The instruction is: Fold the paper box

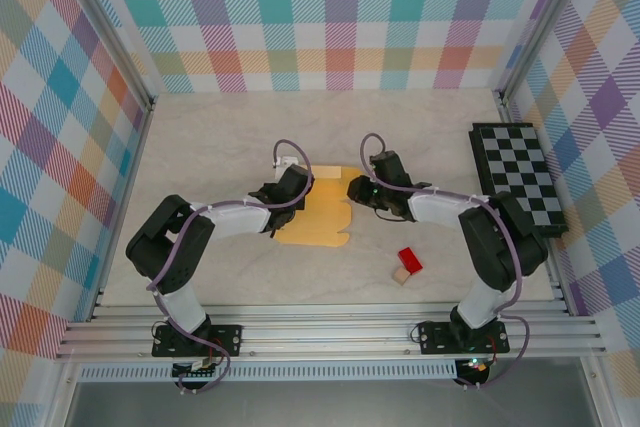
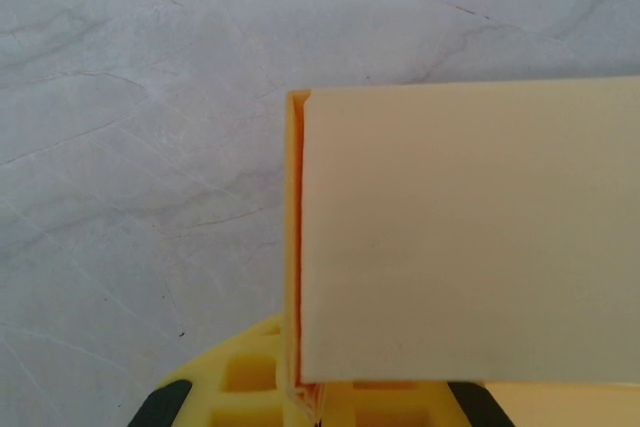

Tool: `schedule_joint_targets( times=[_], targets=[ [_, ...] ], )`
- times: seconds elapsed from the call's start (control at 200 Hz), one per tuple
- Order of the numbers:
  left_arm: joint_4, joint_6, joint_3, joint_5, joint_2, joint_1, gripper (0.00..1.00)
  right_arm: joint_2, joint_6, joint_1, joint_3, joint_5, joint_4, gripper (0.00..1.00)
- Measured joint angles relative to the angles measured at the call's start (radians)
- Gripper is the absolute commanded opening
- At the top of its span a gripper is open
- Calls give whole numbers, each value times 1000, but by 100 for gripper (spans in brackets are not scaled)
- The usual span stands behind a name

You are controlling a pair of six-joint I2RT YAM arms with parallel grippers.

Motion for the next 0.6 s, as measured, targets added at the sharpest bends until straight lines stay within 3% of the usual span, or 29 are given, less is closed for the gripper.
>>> schedule_joint_targets(
  times=[0.395,0.6],
  targets=[
    [-64,-63,30,-7,3,0,0,139,87,-87,20,-11,130,27],
    [-108,-104,51,-10,8,-9,0,211,180,-87,42,-72,222,18]
  ],
)
